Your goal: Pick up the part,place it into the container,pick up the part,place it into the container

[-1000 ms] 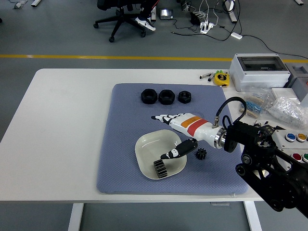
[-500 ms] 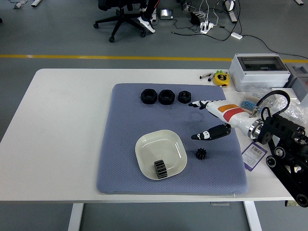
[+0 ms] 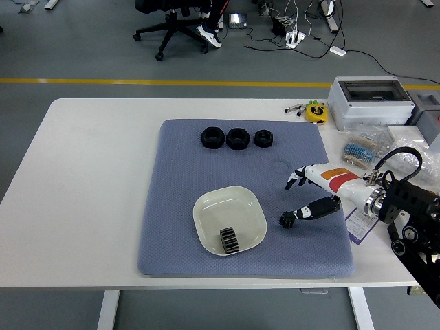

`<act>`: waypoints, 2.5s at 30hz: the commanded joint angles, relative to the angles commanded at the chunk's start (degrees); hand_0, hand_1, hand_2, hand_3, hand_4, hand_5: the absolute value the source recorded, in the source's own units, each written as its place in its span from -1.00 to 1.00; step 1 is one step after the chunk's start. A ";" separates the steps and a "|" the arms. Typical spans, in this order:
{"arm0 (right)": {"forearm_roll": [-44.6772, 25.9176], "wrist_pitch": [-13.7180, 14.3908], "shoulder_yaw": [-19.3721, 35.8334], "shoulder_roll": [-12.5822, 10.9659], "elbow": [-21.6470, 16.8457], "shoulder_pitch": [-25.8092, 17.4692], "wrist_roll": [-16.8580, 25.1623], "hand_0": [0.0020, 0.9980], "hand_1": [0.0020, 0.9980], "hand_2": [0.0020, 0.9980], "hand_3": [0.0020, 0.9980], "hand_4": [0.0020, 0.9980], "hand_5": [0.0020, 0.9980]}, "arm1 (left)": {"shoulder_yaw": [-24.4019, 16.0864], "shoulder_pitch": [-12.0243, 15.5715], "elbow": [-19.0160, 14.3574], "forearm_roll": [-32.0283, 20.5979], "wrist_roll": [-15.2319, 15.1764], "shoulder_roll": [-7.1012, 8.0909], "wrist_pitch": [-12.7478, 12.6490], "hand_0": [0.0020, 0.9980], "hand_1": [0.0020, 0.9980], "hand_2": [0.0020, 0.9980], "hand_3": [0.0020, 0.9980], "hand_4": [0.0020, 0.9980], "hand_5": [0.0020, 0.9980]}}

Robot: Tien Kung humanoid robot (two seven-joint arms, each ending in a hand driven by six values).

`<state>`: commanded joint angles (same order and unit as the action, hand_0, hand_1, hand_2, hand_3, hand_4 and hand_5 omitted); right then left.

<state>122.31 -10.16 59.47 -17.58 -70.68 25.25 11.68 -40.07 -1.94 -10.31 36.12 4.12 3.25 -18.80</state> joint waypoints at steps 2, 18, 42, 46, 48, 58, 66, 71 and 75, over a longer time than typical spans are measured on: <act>-0.14 0.23 -0.58 0.02 0.15 -0.06 0.14 0.05 0.14 0.30 0.09 0.89 0.00 | 0.09 0.01 0.00 -0.15 -0.03 0.02 0.01 0.40 0.33 0.42 0.15 0.32 0.19; -2.21 1.48 -3.63 1.58 4.69 0.68 0.58 -0.01 0.06 0.16 0.05 0.83 -0.04 | 0.82 -0.04 0.00 -0.40 0.08 0.01 0.16 0.40 0.33 0.42 0.15 0.31 0.19; -2.43 2.04 -4.04 1.40 8.06 -0.02 1.61 -0.14 -0.08 0.06 0.00 0.69 -0.13 | 1.30 0.12 0.00 -0.35 0.21 0.02 0.28 0.40 0.33 0.41 0.15 0.31 0.19; -1.92 1.95 -4.09 1.39 8.34 -0.13 1.96 -0.14 -0.08 0.06 0.00 0.69 -0.13 | 1.34 0.22 0.00 -0.22 0.26 0.03 0.32 0.40 0.33 0.41 0.15 0.31 0.19; -1.46 2.02 -4.17 1.36 8.47 -0.19 2.12 -0.23 -0.14 0.02 -0.01 0.44 -0.31 | 1.21 0.25 0.00 -0.07 0.30 0.01 0.30 0.40 0.33 0.41 0.15 0.31 0.19; -1.13 3.03 -4.47 1.65 8.80 -0.06 2.18 -0.33 -0.21 -0.03 -0.01 0.35 -0.35 | 0.98 0.24 0.00 0.49 0.48 -0.03 0.37 0.40 0.33 0.41 0.15 0.30 0.19; -0.81 3.92 -4.52 1.67 8.71 0.17 2.29 -0.47 -0.35 -0.10 -0.05 0.23 -0.33 | 1.69 -0.09 0.00 -0.61 0.18 -0.05 0.39 0.40 0.33 0.41 0.14 0.30 0.19; -0.91 4.23 -4.17 1.54 8.18 0.21 2.14 -0.51 -0.38 -0.11 -0.06 0.25 -0.34 | 1.90 -0.17 0.00 -0.92 0.10 -0.02 0.43 0.40 0.33 0.41 0.14 0.30 0.19; -0.97 4.54 -3.53 1.40 7.17 0.22 1.95 -0.51 -0.38 -0.11 -0.06 0.25 -0.34 | 1.75 -0.16 0.00 -0.75 0.15 -0.01 0.44 0.40 0.33 0.41 0.14 0.30 0.19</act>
<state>121.34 -5.62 55.93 -16.18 -63.51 25.47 13.63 -38.31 -2.10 -10.31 35.37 4.27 3.24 -18.36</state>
